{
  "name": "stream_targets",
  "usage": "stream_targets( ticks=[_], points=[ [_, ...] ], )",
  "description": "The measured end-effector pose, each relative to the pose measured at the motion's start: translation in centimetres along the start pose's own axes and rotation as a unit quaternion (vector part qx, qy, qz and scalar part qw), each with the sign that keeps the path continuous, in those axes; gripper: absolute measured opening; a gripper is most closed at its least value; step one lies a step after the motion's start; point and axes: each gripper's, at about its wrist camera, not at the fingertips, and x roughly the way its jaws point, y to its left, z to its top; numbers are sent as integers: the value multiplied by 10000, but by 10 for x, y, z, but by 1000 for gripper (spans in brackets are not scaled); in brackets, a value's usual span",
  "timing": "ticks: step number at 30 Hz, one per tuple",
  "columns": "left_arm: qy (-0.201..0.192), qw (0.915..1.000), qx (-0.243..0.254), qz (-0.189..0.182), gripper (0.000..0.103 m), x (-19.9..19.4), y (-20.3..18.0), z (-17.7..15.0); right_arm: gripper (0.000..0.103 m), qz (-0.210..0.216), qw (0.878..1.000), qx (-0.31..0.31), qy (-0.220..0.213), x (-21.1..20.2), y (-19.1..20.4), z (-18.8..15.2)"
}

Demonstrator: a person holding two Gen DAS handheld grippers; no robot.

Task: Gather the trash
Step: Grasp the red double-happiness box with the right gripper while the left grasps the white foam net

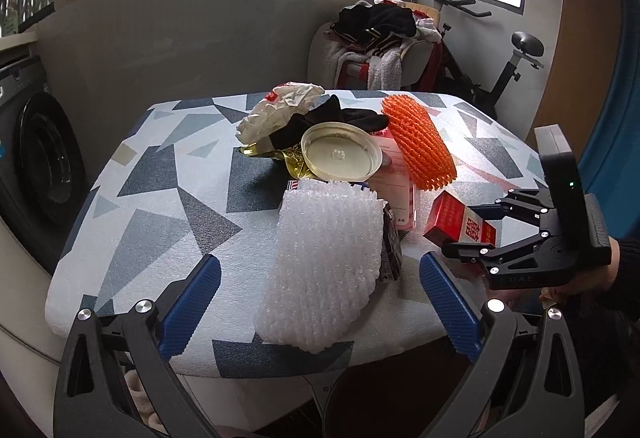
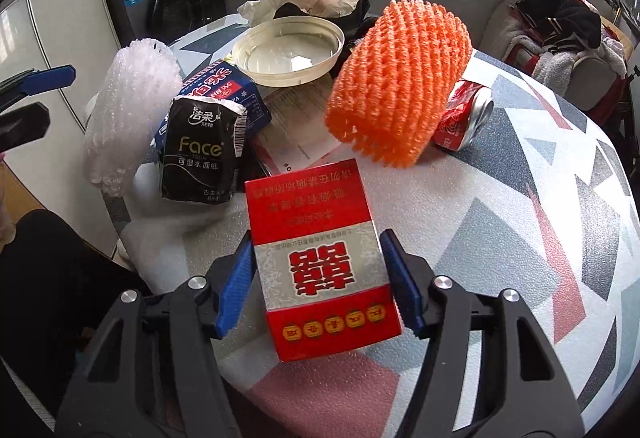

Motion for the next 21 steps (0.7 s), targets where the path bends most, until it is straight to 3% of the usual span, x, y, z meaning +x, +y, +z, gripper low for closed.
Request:
stream_targets(
  ticks=[3,4,5,8,10,14,18,21],
  points=[
    [314,9995,-42,1,91,29,4,3,63,1,9998,204,-69,-8,-5,-9],
    [414,9991,-71,-37,82,37,6,3,63,17,9995,279,-112,-12,-6,-12],
    [477,9988,-109,-87,63,42,8,3,63,10,9993,336,-159,-16,-7,-15],
    [355,9978,-472,-315,40,38,21,3,63,-6,9982,479,-352,-31,-12,-24],
    [263,9971,-597,-395,37,28,27,4,63,-23,9971,580,-499,-43,-16,-30],
    [13,9983,-280,-520,35,-3,18,5,63,-113,9944,743,-748,-62,-18,-40],
    [-196,9939,77,-1085,35,-35,-3,-4,63,-197,9916,803,-996,-81,-15,-49],
    [37,9886,363,-1464,36,-40,-25,-24,63,-263,9900,836,-1108,-90,-9,-58]
  ],
)
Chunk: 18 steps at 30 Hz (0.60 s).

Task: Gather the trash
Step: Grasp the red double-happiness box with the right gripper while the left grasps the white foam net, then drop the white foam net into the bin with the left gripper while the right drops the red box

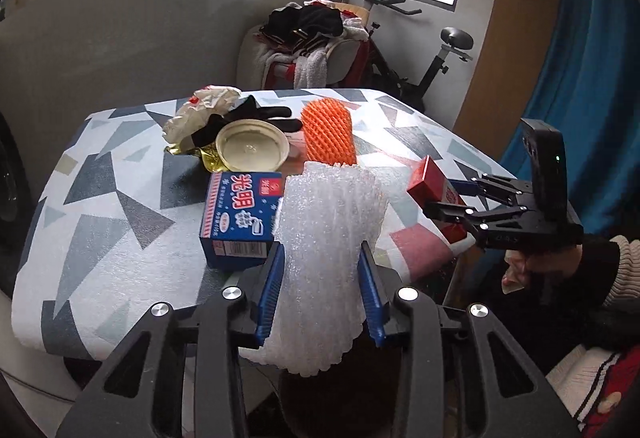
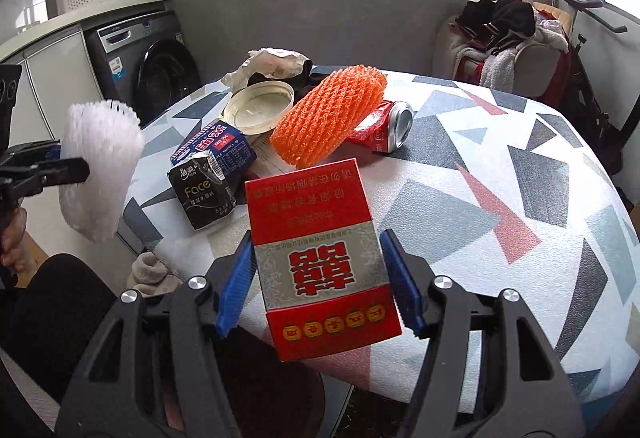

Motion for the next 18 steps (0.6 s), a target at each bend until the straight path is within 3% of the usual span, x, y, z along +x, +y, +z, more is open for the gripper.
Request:
stream_targets(
  ticks=[5,8,9,11,13,18],
  points=[
    [608,9968,335,-405,37,23,-31,-34,63,-26,10000,44,-32,-9,0,-8],
    [755,9950,395,-525,40,36,-42,-47,63,-46,9999,96,-48,-14,-1,-14],
    [787,9947,377,-541,44,40,-45,-50,63,-46,9999,116,-44,-14,-1,-16],
    [805,9944,379,-574,69,46,-48,-54,63,-49,9999,158,-41,-15,-1,-19],
    [727,9956,378,-456,82,47,-48,-56,63,-1,9997,248,-30,-16,-1,-24],
    [328,9993,41,-146,90,28,-32,-50,63,210,9991,333,127,-11,7,-39]
  ],
)
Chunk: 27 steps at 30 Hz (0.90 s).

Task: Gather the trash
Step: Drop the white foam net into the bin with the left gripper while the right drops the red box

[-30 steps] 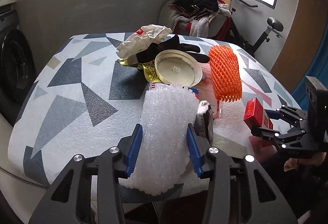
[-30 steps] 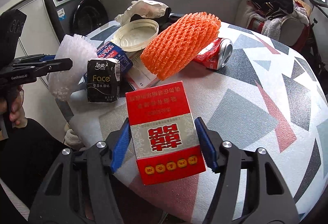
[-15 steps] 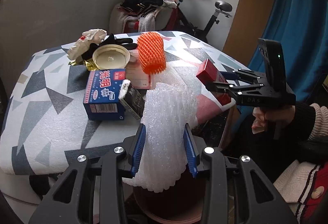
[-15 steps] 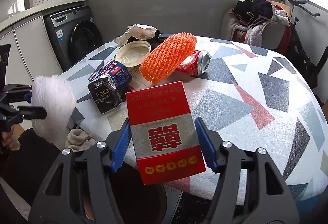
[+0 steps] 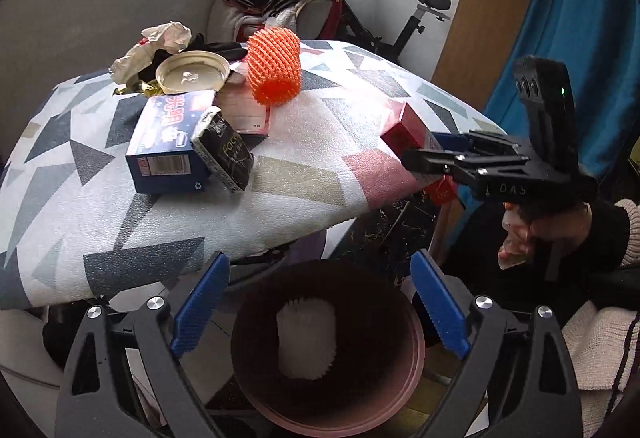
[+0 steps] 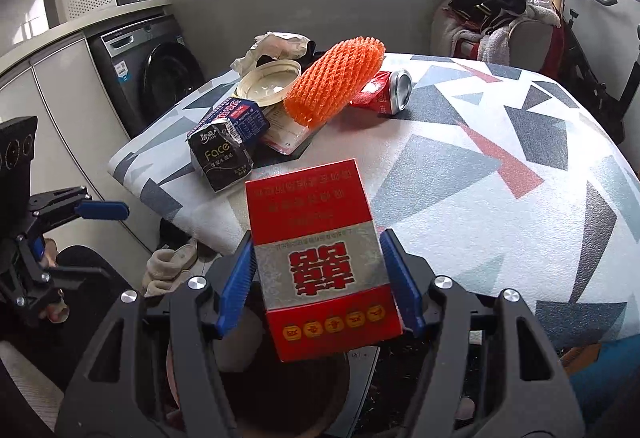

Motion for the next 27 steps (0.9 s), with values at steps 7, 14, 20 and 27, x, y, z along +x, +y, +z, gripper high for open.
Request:
stream_targets(
  ticks=[7,14,20,27],
  points=[
    [-741,9896,-258,1202,94,-35,26,-5,63,355,9966,-588,455,21,35,-16],
    [-505,9823,-1084,1444,94,-29,56,-29,63,613,9836,-1379,989,44,75,-33],
    [-469,9816,-1147,1453,94,-26,61,-32,63,654,9774,-1645,1156,54,90,-41],
    [-417,9819,-1111,1475,94,-22,59,-32,93,411,9812,-1542,1090,56,86,-37]
  ],
)
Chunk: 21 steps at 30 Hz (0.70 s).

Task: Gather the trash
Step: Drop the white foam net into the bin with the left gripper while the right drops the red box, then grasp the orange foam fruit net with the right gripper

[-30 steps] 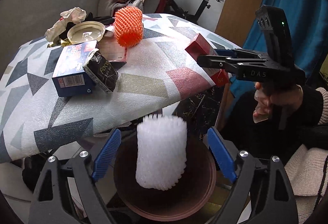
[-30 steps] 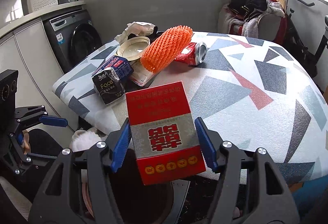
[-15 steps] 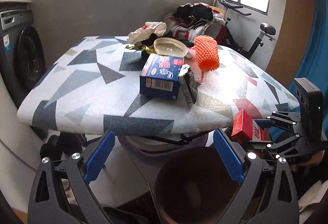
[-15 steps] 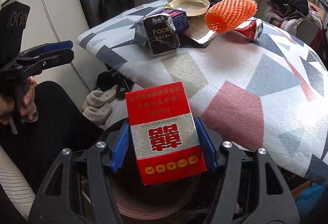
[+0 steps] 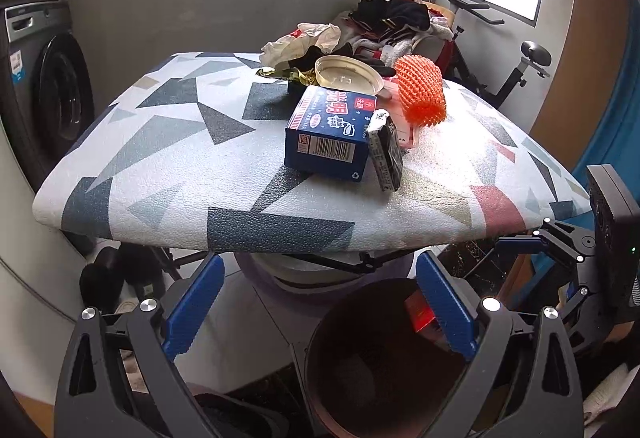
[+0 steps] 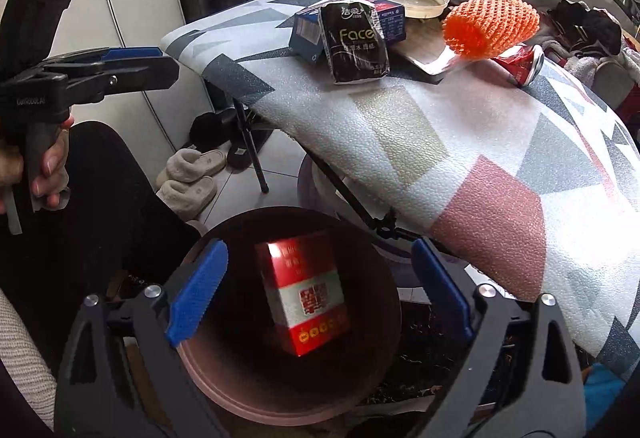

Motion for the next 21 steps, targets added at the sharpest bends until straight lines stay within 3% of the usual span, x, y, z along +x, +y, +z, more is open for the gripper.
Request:
stream_targets(
  ticks=[21],
  points=[
    [58,9999,80,55,94,2,-4,-1,96,-298,9972,680,-62,-8,-31,-6]
  ],
)
